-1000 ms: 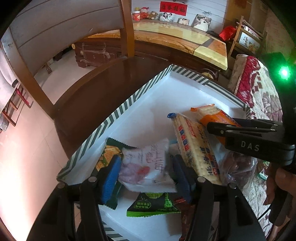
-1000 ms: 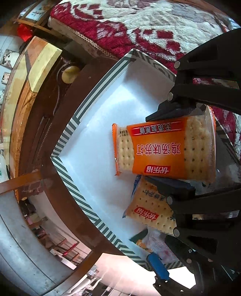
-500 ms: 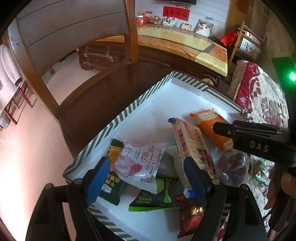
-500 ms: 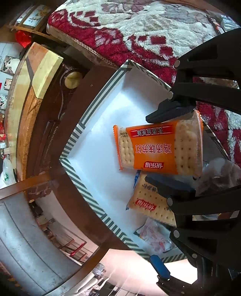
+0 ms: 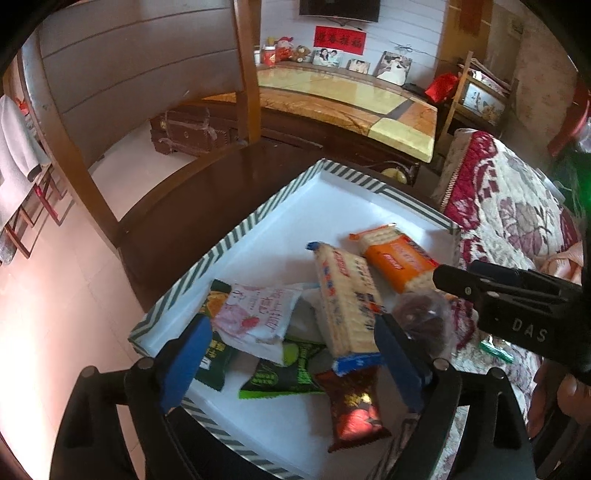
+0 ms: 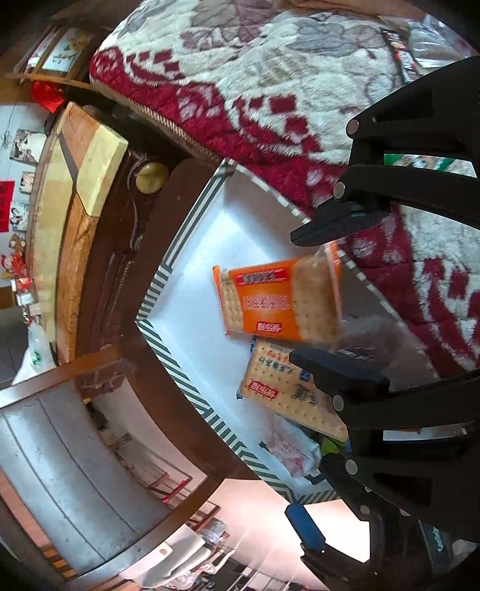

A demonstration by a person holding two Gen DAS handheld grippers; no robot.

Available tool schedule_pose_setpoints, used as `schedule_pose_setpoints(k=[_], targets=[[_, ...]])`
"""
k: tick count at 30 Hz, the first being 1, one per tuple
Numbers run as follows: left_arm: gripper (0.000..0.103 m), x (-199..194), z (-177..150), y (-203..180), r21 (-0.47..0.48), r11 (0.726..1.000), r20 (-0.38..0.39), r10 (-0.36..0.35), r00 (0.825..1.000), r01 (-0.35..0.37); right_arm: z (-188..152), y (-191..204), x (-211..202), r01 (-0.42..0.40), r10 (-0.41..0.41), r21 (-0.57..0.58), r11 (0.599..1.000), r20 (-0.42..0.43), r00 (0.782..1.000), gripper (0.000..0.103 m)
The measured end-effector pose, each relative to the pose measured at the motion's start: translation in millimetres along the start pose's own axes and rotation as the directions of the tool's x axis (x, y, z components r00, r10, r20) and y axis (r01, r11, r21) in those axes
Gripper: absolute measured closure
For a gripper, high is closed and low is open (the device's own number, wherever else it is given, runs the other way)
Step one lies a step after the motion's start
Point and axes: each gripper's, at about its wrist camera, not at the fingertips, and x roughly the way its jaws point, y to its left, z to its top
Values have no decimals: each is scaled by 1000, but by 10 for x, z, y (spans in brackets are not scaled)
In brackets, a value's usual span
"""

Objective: Organize snacks
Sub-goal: 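Withdraw both open tools from the tray back over the quilt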

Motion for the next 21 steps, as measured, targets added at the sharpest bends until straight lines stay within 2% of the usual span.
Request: schedule_pose_setpoints(k=[6, 21], targets=[[11, -113, -76, -237, 44, 998, 6, -34, 999, 33, -294, -228, -323, 28, -30, 41, 999, 42, 999, 46], [11, -224, -359, -1091, 211, 969, -39, -124, 991, 130, -1328, -1151, -835, 119, -125, 228, 966, 9, 992, 46]])
